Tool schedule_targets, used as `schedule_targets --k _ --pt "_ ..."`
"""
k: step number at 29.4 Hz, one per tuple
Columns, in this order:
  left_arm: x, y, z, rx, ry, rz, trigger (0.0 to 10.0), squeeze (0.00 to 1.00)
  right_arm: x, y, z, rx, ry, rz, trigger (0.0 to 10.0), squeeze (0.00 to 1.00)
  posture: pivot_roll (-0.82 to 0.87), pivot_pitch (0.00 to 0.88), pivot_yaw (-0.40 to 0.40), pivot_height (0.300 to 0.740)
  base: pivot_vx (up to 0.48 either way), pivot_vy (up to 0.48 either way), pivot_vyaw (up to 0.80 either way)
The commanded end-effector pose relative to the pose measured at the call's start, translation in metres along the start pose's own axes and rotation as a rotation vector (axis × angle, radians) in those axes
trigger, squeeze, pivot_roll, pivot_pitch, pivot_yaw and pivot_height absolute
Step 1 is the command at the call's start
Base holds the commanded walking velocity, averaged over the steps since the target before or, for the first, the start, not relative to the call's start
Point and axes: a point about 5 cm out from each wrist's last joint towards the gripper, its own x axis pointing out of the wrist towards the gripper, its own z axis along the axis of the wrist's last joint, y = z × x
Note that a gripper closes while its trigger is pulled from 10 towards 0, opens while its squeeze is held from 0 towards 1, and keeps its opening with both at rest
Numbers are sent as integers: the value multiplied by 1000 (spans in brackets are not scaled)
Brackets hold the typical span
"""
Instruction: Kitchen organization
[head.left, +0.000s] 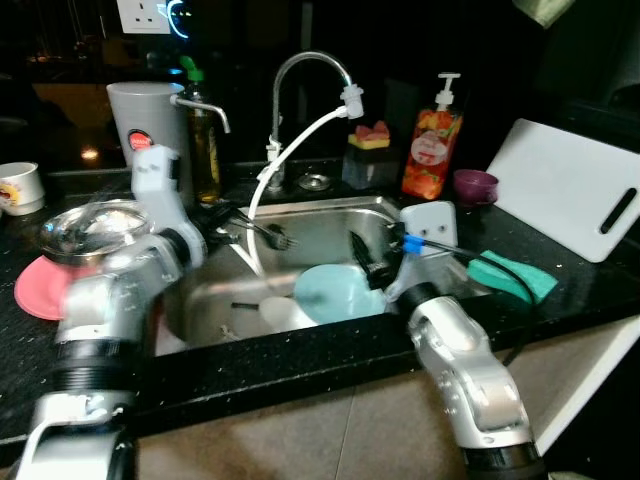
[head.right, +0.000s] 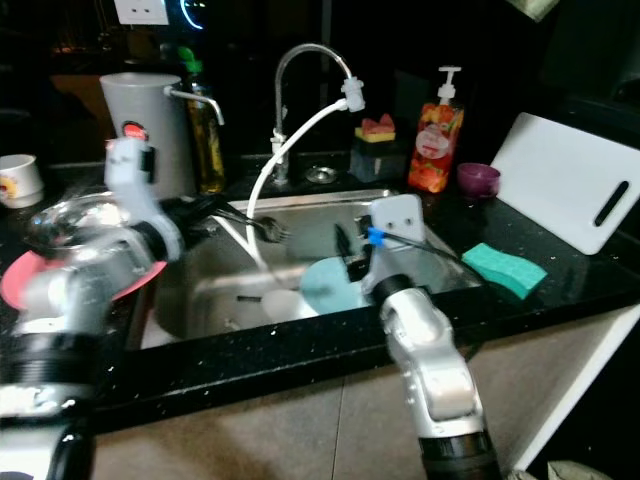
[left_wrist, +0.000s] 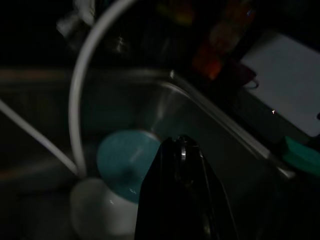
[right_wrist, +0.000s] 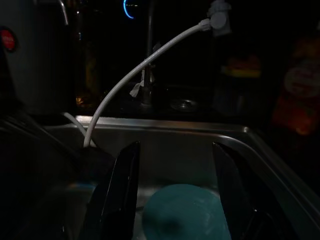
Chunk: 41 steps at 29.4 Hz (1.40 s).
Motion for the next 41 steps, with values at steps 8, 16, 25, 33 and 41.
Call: schedule_targets --k 8,16,25,33,41 --pt "30 -3 -40 -29 131 70 10000 0 4 13 -17 67 73 39 10000 0 8 78 -14 740 0 0 0" --pt "38 -3 -66 -22 230 137 10000 0 12 33 -10 91 56 102 10000 0 -8 91 -8 740 0 0 0" --pt "34 2 -83 -34 292 140 10000 1000 13 34 -14 84 92 107 10000 0 2 98 -15 740 0 0 0" --pt "34 1 -34 170 8 124 10000 0 13 33 -2 117 38 102 10000 0 15 96 -20 740 0 0 0" --pt "12 -19 -7 383 -112 137 10000 0 8 32 1 140 14 69 10000 0 38 93 -27 740 0 0 0"
